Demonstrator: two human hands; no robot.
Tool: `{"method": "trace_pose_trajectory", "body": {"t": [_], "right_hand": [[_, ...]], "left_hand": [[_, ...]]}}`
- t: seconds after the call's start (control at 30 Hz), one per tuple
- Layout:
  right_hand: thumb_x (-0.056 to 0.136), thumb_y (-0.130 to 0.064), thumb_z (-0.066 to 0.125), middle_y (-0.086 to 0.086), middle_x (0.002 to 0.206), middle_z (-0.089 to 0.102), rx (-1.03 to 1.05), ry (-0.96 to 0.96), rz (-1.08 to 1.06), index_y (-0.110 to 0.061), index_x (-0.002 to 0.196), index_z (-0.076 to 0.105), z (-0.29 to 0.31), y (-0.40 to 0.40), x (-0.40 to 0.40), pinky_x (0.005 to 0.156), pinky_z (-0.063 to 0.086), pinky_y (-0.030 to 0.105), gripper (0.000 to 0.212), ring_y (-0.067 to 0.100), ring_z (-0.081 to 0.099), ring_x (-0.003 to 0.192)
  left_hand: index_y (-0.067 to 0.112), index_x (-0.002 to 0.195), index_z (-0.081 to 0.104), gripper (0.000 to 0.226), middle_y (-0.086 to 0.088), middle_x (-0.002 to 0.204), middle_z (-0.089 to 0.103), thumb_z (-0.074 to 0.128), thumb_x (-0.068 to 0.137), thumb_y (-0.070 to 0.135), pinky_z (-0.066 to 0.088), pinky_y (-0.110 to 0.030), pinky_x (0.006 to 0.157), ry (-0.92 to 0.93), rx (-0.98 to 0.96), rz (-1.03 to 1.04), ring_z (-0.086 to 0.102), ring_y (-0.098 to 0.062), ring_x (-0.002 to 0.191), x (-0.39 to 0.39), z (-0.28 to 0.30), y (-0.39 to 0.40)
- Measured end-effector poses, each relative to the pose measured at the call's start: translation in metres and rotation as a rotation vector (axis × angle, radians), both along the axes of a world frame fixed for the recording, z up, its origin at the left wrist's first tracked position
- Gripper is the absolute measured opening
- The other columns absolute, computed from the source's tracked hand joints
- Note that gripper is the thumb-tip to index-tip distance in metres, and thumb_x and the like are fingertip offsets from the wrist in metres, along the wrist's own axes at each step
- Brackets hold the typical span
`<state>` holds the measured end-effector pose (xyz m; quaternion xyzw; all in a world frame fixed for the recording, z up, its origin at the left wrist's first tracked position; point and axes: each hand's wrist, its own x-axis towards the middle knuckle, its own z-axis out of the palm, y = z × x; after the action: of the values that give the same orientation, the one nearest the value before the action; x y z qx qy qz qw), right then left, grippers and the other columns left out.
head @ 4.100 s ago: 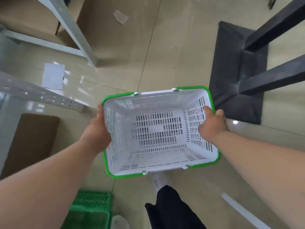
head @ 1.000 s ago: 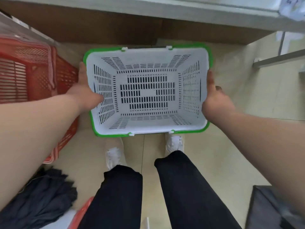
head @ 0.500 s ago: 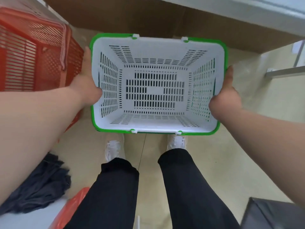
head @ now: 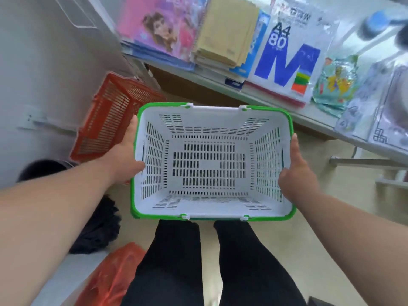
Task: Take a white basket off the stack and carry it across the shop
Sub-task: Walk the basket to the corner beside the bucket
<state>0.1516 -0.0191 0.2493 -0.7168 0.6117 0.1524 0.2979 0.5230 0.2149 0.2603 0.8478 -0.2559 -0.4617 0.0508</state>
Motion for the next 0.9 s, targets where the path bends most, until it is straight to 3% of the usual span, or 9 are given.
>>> {"method": "trace_pose_trajectory", "body": {"t": [0.13,0.3,0.37,0.47,0.53,0.6,0.73,0.9], "right_hand": [[0.092,-0.008,0.049,0.018,0.116,0.061,-0.018,0.004,0.107,-0.058,0.156,-0.015,0.054,-0.005,0.044,0.072,0.046,0.040,0.102,0.033,0.057,0.078],[0.092,-0.006,0.050,0.020,0.124,0.063,-0.076,-0.075,0.275,-0.051,0.161,-0.006,0.089,-0.016,0.126,0.076,0.045,0.040,0.100,0.035,0.059,0.086],[0.092,-0.007,0.053,0.021,0.115,0.064,-0.085,-0.104,0.335,-0.051,0.161,-0.003,0.094,-0.018,0.163,0.077,0.047,0.041,0.099,0.035,0.059,0.084],[0.094,-0.009,0.053,0.018,0.098,0.063,-0.102,-0.123,0.473,-0.052,0.160,-0.003,0.091,-0.023,0.226,0.071,0.045,0.041,0.097,0.031,0.055,0.070],[0.094,-0.007,0.055,0.028,0.104,0.066,-0.126,-0.143,0.560,-0.051,0.161,-0.001,0.084,-0.021,0.270,0.070,0.045,0.042,0.098,0.033,0.056,0.071],[0.092,-0.006,0.057,0.029,0.119,0.067,-0.147,-0.157,0.634,-0.052,0.161,0.003,0.077,-0.014,0.313,0.075,0.047,0.043,0.099,0.041,0.063,0.084],[0.094,-0.008,0.056,0.031,0.124,0.067,-0.157,-0.129,0.751,-0.056,0.159,0.000,0.065,0.007,0.384,0.082,0.055,0.050,0.098,0.044,0.068,0.088],[0.094,-0.006,0.055,0.028,0.146,0.055,-0.178,-0.099,0.894,-0.051,0.161,0.000,0.045,0.027,0.457,0.091,0.052,0.053,0.098,0.047,0.064,0.106]], "left_hand": [[0.040,0.161,-0.033,0.132,-0.022,0.149,0.059,0.074,0.092,0.005,0.038,-0.031,0.105,-0.028,-0.034,0.063,0.063,-0.035,0.124,0.021,0.058,0.029],[0.053,0.158,-0.032,0.141,-0.010,0.163,0.045,0.080,0.086,0.007,0.040,-0.037,0.111,-0.033,-0.111,0.270,0.057,-0.034,0.135,0.055,0.090,0.079],[0.057,0.159,-0.026,0.141,0.004,0.153,0.046,0.085,0.085,0.010,0.040,-0.035,0.107,-0.022,-0.128,0.437,0.057,-0.025,0.126,0.069,0.094,0.104],[0.054,0.166,-0.008,0.137,0.006,0.134,0.065,0.087,0.081,0.005,0.051,-0.034,0.090,0.053,-0.173,0.704,0.068,-0.022,0.111,0.093,0.086,0.140],[0.055,0.165,0.013,0.126,0.002,0.119,0.078,0.085,0.080,-0.003,0.062,-0.042,0.081,0.148,-0.236,0.850,0.077,-0.025,0.104,0.111,0.073,0.161],[0.056,0.161,0.028,0.114,-0.001,0.110,0.081,0.082,0.082,-0.005,0.066,-0.047,0.076,0.181,-0.248,0.937,0.081,-0.026,0.095,0.128,0.060,0.181],[0.056,0.163,0.023,0.113,0.007,0.112,0.080,0.081,0.083,0.001,0.066,-0.042,0.078,0.187,-0.247,0.977,0.079,-0.018,0.097,0.155,0.039,0.213],[0.051,0.166,0.020,0.110,0.018,0.112,0.072,0.078,0.087,0.003,0.059,-0.031,0.082,0.165,-0.248,1.011,0.070,-0.005,0.098,0.179,0.015,0.238]]}}
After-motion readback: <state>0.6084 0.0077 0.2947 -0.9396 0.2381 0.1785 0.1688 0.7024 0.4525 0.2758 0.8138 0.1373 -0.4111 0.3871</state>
